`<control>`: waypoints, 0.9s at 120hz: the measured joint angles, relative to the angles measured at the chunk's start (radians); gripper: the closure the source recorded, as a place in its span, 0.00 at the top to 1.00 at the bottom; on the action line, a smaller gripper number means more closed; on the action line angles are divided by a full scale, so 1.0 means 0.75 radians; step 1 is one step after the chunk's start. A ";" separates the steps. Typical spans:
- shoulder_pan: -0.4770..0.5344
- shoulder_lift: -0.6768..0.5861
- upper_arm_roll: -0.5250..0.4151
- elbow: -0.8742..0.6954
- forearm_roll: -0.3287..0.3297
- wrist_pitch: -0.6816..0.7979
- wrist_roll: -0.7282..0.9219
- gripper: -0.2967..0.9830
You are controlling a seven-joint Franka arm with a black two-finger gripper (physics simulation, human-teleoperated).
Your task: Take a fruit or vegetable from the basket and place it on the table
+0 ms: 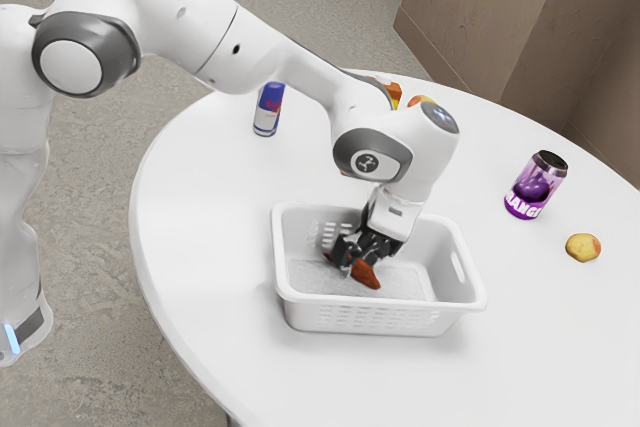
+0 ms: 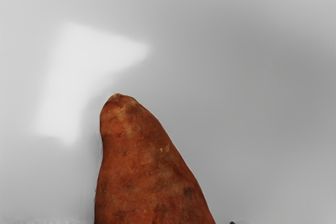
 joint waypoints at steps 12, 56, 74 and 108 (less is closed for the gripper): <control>0.000 0.000 -0.015 0.006 0.007 0.002 -0.013 0.39; -0.003 0.000 -0.066 0.045 0.017 0.013 -0.045 0.36; -0.003 -0.003 -0.074 0.067 0.019 0.015 -0.053 0.35; -0.002 -0.032 -0.074 0.105 0.041 0.009 -0.067 0.35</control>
